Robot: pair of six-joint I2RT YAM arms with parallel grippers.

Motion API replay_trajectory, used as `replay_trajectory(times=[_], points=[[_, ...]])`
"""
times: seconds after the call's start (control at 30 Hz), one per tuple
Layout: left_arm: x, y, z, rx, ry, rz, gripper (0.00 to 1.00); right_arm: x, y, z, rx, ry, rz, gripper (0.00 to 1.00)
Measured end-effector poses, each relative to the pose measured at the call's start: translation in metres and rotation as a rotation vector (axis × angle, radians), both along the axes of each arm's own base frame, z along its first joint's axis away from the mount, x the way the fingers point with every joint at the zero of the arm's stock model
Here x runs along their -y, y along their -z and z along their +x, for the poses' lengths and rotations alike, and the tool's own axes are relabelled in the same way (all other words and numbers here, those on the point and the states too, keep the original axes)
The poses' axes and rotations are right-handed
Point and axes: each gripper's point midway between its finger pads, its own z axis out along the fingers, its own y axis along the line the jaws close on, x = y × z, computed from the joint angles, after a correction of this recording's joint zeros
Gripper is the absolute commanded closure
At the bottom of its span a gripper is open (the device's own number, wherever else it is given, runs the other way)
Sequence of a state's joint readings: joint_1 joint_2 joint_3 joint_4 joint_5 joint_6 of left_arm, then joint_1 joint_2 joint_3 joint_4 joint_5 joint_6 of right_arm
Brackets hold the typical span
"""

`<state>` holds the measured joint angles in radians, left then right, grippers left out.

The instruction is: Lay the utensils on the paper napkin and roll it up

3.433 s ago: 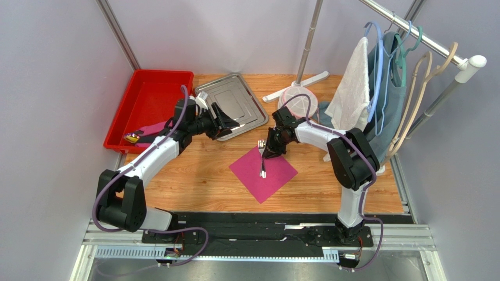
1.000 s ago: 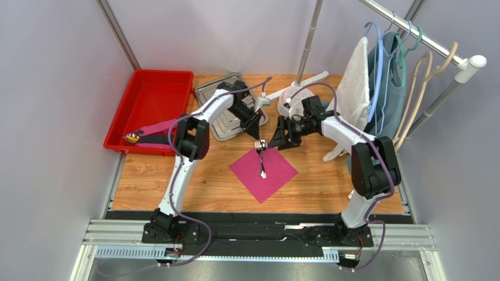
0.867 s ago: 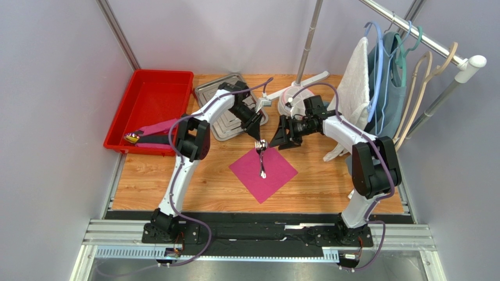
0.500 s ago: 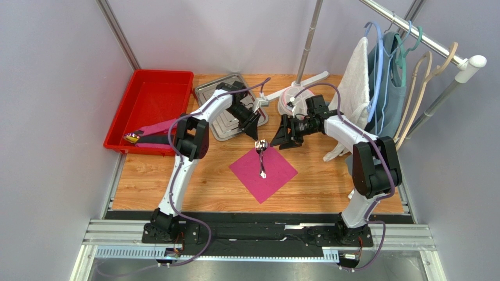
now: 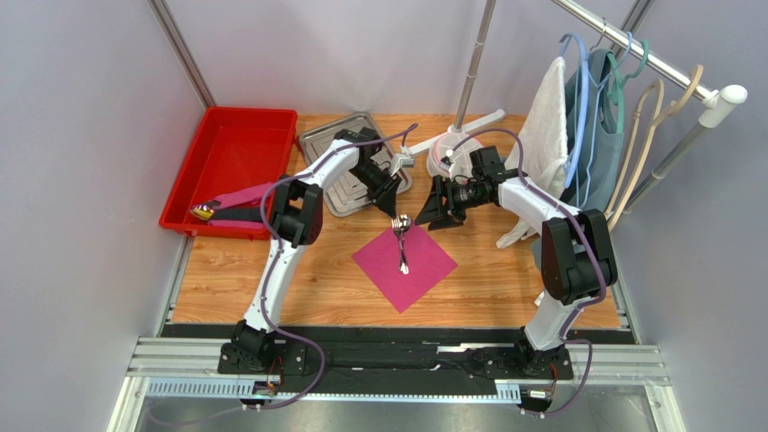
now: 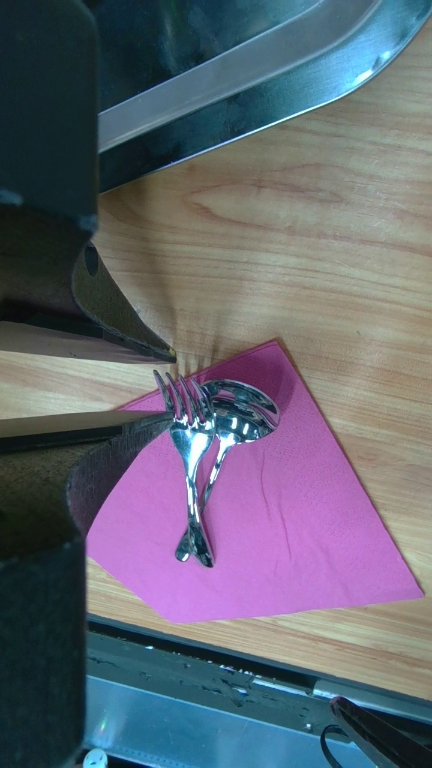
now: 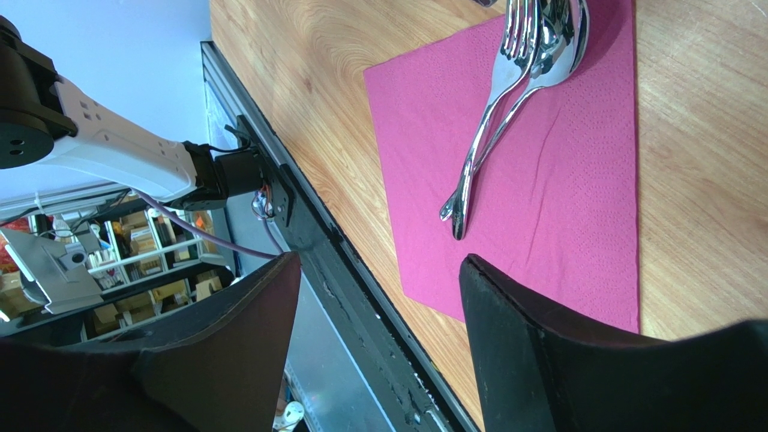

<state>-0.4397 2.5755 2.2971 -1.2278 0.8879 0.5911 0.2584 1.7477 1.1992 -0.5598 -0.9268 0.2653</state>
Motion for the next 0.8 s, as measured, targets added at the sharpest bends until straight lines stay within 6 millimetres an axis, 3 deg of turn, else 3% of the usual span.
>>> replay_trajectory(times=[0.47,0.8], points=[[0.0038,0.0012,-0.0032,0.008,0.016,0.005,0.71,0.0013,0.0046,0.0011,-0.018,0.006,-0.002,0.32],[0.0035,0.0038,-0.0037,0.019,0.023,0.023,0.69,0.003,0.0054,0.0026,-0.027,0.015,-0.001,0.33]])
